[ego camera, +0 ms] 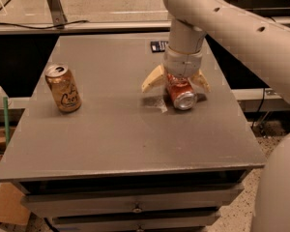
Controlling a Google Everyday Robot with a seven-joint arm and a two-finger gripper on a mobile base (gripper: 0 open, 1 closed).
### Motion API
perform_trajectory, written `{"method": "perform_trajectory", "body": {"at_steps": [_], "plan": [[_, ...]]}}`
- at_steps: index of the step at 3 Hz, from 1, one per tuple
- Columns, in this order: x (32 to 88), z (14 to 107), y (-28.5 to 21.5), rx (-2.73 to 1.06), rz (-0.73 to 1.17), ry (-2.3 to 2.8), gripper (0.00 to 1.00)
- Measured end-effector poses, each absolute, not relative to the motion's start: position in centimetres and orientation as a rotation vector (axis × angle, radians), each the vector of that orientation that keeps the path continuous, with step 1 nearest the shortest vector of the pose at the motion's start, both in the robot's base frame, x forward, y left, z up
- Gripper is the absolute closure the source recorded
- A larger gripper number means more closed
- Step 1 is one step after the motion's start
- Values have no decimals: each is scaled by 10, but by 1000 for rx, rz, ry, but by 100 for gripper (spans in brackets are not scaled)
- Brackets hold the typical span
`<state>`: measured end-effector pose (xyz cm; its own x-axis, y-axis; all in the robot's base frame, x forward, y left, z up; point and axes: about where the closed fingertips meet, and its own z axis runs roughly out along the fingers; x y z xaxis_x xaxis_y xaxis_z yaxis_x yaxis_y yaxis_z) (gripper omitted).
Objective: Place coke can upright
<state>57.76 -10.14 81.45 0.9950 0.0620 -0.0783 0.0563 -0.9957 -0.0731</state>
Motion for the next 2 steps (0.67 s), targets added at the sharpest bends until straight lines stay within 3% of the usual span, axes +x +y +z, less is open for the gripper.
{"method": "perform_trajectory", "body": {"at_steps": [2], "plan": [[592,836,-84,-3072,35,-254,0]]}}
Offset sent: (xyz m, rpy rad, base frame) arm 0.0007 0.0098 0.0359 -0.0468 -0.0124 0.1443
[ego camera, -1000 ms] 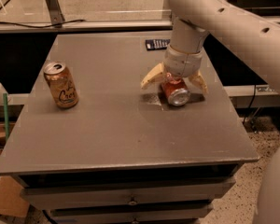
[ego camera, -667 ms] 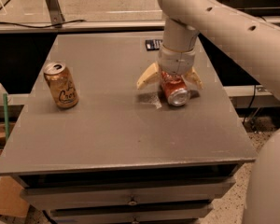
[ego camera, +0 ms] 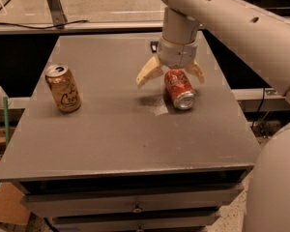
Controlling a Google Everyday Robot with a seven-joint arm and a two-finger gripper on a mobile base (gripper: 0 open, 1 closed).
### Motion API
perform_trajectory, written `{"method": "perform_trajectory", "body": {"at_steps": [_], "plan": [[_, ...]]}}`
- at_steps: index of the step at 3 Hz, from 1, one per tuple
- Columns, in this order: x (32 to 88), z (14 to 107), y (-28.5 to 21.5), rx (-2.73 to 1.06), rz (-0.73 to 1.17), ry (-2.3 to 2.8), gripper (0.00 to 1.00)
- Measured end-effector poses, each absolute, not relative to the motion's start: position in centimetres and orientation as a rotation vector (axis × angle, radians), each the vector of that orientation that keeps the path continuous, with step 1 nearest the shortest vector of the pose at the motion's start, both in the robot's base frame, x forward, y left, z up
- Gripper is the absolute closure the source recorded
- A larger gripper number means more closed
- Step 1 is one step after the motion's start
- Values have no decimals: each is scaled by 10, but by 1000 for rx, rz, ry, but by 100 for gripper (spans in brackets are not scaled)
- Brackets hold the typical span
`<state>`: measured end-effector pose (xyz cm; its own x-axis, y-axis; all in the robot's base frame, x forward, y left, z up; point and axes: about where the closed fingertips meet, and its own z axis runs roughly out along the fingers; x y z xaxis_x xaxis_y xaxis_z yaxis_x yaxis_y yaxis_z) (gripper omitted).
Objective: Place coke can upright
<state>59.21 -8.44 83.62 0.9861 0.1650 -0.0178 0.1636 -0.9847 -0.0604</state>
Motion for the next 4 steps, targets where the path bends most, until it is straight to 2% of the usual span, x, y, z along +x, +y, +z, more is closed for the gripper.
{"method": "perform_trajectory", "body": {"at_steps": [1,4], "plan": [[594,838,-87,-3062,29,-253,17],[588,841,-99,-3025,49,-205,88]]}}
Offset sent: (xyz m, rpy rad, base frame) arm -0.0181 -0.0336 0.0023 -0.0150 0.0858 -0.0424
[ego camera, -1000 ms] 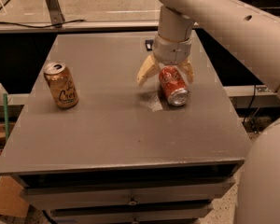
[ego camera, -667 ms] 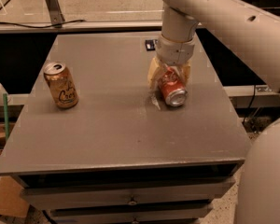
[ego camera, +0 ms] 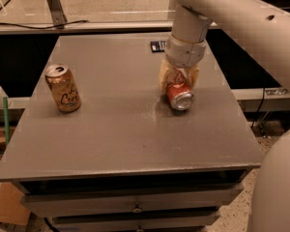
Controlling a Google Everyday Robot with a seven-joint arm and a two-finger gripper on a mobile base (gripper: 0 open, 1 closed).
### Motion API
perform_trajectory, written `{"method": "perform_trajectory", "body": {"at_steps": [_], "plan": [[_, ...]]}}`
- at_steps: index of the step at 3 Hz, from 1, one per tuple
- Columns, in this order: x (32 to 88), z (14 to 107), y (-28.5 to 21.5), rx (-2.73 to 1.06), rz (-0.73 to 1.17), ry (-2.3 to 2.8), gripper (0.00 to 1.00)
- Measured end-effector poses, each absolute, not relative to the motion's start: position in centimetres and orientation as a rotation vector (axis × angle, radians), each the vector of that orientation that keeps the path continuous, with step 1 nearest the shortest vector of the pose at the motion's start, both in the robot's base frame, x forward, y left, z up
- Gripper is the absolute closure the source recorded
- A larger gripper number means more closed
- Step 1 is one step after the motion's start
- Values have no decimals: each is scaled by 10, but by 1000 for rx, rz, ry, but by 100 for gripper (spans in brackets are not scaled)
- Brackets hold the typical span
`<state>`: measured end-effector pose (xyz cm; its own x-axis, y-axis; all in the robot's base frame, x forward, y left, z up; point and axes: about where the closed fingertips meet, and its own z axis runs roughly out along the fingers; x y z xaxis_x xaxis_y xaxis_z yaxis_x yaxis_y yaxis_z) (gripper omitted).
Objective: Place coke can upright
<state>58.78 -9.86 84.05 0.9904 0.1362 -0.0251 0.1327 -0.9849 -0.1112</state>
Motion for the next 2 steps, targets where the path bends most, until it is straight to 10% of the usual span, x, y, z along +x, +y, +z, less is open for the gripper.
{"method": "perform_trajectory", "body": {"at_steps": [2], "plan": [[574,871,-81,-3012,-99,-76,100]]}}
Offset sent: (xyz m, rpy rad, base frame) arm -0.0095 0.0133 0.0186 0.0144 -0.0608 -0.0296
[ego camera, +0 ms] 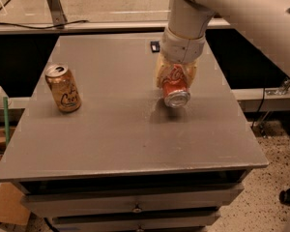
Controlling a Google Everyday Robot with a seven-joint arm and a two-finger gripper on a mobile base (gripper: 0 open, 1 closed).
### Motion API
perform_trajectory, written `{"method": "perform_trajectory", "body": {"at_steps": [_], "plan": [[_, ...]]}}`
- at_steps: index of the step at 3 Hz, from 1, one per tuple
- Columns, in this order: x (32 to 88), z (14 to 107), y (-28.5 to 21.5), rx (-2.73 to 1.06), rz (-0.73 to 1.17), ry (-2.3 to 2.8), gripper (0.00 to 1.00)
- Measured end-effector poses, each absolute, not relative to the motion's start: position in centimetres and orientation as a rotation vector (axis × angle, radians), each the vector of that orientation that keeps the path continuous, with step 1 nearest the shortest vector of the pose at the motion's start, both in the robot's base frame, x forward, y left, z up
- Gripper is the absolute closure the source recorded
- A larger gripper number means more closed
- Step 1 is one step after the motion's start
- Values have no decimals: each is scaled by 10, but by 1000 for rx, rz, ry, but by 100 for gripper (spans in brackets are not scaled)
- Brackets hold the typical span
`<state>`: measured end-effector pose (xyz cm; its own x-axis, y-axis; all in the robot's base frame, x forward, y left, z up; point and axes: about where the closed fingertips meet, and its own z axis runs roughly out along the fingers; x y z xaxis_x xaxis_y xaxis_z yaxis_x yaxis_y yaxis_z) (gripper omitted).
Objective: Place coke can upright
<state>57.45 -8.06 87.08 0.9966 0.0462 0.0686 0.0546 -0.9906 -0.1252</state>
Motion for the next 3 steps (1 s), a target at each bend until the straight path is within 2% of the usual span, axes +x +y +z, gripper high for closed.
{"method": "perform_trajectory", "body": {"at_steps": [3], "plan": [[597,872,-115,-2681,-332,-254,100]]}}
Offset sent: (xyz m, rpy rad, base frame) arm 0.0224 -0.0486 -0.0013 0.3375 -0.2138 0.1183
